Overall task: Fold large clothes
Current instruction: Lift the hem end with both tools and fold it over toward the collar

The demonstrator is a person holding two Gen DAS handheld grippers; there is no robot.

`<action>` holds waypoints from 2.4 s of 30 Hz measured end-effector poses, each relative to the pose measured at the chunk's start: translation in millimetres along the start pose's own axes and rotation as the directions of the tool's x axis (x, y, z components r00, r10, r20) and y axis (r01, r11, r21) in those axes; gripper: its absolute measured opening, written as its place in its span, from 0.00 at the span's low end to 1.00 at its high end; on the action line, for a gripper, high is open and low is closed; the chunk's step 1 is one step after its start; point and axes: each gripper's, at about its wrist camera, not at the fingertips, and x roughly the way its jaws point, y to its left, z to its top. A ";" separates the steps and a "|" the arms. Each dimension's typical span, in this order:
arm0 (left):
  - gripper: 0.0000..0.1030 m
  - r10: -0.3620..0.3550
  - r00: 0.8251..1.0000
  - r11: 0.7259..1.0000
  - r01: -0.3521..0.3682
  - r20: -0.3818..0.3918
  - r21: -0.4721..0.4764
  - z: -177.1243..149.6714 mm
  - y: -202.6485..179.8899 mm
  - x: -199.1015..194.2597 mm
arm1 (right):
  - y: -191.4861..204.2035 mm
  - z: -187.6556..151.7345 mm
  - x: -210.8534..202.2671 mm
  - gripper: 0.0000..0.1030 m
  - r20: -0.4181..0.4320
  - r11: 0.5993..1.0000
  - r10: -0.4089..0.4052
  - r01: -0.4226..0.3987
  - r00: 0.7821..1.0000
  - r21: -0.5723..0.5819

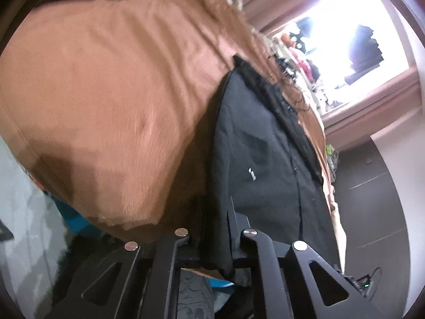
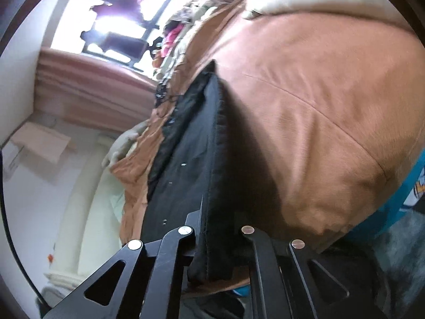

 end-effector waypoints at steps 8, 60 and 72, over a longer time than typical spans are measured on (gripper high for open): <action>0.08 -0.042 0.991 0.999 0.039 0.128 0.026 10.4 -24.2 -68.9 | 51.1 -4.8 -40.8 0.06 0.010 0.996 0.050 -0.049 0.999 -0.068; 0.08 -0.167 0.928 0.985 0.172 0.333 0.013 62.6 -119.6 -184.6 | 168.3 37.1 -85.5 0.07 0.076 0.963 0.130 -0.108 0.989 -0.245; 0.08 -0.134 0.943 0.989 0.148 0.306 -0.024 122.8 -144.1 -124.8 | 188.1 89.6 -24.2 0.07 0.066 0.973 0.088 -0.072 0.994 -0.217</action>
